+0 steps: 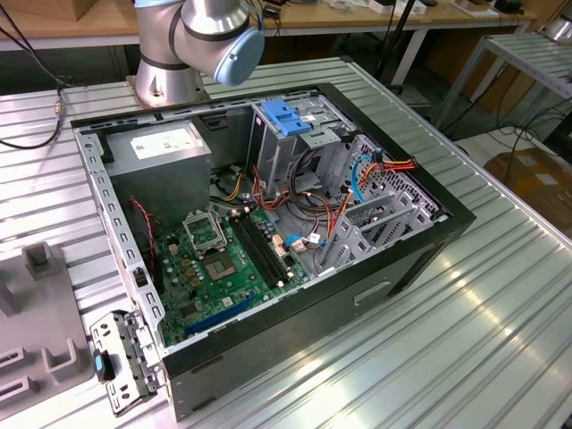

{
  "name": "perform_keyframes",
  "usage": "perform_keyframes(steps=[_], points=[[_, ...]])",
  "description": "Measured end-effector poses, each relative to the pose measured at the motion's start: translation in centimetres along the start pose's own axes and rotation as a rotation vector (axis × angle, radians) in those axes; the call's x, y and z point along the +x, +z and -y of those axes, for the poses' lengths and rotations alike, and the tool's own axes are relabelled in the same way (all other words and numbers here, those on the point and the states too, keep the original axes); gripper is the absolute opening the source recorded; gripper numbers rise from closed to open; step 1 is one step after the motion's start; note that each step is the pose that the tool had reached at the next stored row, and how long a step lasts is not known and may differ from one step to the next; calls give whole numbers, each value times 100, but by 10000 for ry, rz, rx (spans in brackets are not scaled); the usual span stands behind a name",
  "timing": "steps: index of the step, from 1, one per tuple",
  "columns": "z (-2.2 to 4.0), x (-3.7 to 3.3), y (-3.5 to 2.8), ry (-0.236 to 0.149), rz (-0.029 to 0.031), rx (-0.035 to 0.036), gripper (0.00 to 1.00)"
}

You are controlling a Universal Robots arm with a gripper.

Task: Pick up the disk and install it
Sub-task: 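Pick up the disk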

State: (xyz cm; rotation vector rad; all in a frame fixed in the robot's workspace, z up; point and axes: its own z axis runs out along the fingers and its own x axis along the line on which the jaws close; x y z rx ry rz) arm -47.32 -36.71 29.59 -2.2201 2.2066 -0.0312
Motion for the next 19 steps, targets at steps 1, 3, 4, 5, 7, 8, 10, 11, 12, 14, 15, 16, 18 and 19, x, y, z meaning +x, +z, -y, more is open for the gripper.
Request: perform_keyframes(steps=[1, 3, 4, 5, 7, 8, 10, 11, 12, 14, 15, 16, 18, 19], points=[[0, 0, -1, 0, 1, 1, 37], [0, 0, -7, 0, 1, 2, 37], [0, 0, -14, 0, 0, 1, 37], [1, 0, -28, 0, 0, 1, 37], [1, 0, -49, 0, 0, 1, 37], [1, 0, -49, 0, 1, 2, 37], [1, 0, -51, 0, 1, 1, 37], [1, 0, -51, 0, 1, 1, 37], [1, 0, -48, 0, -1, -1, 37], [1, 0, -36, 37, -3, -4, 37], [1, 0, -34, 112, -4, -3, 37], [1, 0, -32, 198, -4, -2, 37], [1, 0, -32, 361, -8, -3, 37], [1, 0, -32, 362, -9, -4, 37]])
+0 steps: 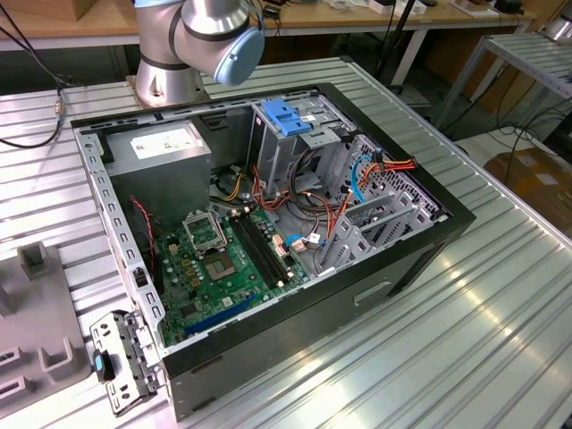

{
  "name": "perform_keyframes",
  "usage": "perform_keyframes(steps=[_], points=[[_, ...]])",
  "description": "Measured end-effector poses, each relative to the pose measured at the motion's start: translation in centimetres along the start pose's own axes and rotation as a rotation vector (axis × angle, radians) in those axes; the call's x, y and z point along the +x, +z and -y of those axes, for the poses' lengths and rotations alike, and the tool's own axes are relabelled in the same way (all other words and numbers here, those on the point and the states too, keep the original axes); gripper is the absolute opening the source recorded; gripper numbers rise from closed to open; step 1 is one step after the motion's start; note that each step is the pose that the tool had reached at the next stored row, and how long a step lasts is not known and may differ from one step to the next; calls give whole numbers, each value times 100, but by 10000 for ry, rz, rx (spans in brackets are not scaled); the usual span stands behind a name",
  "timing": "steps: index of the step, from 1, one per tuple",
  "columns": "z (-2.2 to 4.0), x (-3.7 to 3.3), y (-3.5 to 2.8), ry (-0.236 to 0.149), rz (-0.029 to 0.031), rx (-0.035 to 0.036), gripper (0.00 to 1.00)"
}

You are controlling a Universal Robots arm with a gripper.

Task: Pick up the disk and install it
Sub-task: 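Pick up the disk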

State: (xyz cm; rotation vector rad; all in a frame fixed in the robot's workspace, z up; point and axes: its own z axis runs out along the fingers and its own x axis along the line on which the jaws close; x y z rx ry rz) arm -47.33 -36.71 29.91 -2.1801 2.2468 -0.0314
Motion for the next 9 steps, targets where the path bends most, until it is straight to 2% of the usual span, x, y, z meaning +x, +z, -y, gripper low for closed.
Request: perform_keyframes(steps=[6, 9], points=[[0, 0, 2, 2, 0, 0, 37], [-1, 0, 28, 2, -1, -4, 37]])
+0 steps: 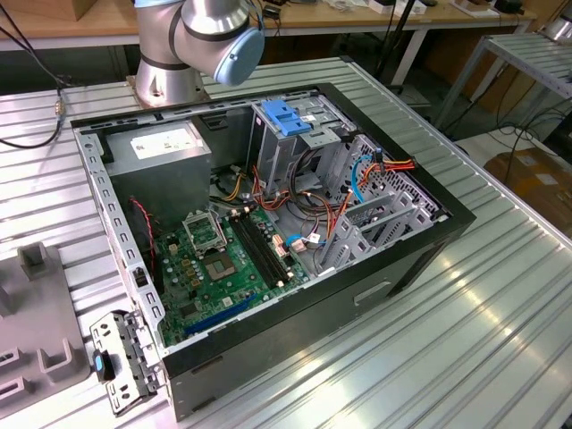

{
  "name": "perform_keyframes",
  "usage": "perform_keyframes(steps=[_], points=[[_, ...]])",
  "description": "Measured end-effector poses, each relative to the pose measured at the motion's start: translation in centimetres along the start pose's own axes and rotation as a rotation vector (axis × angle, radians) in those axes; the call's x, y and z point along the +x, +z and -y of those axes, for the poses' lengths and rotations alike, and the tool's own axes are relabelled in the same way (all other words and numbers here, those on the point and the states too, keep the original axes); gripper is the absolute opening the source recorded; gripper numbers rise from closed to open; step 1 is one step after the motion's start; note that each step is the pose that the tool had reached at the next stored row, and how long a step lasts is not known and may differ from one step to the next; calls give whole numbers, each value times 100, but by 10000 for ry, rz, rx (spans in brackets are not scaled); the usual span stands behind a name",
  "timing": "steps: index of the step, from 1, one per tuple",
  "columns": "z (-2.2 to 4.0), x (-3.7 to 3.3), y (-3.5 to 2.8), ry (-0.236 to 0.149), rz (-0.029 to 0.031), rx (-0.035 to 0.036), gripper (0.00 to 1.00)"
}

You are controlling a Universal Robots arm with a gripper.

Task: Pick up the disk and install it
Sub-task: 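Pick up the disk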

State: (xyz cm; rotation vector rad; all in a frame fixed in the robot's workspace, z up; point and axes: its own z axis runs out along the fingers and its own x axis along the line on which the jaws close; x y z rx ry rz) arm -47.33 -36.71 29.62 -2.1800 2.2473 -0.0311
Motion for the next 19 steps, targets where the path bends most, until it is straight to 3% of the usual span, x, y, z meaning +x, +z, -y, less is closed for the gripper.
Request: perform_keyframes(steps=[13, 19], points=[[1, 0, 3, -1, 6, 14, 37], [2, 1, -86, -1, 2, 4, 37]])
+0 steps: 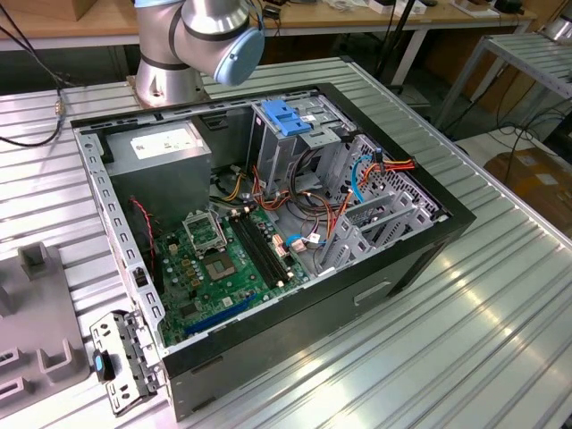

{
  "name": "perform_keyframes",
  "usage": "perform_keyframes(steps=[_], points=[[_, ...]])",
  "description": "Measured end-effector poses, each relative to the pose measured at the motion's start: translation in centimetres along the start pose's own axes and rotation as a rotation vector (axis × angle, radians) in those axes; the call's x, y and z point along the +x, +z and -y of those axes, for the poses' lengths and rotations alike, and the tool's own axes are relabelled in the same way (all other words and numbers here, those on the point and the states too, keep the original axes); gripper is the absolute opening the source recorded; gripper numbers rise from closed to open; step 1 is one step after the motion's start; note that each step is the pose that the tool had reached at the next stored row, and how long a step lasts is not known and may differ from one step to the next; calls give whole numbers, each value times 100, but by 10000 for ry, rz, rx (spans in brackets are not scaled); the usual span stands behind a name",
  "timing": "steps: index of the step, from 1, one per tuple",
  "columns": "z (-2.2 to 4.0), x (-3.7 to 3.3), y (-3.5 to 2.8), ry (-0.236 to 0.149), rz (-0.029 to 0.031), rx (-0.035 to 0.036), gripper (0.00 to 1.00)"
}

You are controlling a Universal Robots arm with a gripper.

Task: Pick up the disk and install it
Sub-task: 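Pick up the disk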

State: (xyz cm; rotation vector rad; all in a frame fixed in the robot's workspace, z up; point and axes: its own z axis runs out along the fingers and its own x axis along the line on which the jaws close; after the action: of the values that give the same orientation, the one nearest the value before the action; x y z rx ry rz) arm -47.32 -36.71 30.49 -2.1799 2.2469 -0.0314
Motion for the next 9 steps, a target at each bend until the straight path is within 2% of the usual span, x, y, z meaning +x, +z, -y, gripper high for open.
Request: perform_keyframes(steps=[5, 9], points=[[1, 0, -68, 1, 0, 1, 37], [2, 0, -77, 0, 1, 2, 37]])
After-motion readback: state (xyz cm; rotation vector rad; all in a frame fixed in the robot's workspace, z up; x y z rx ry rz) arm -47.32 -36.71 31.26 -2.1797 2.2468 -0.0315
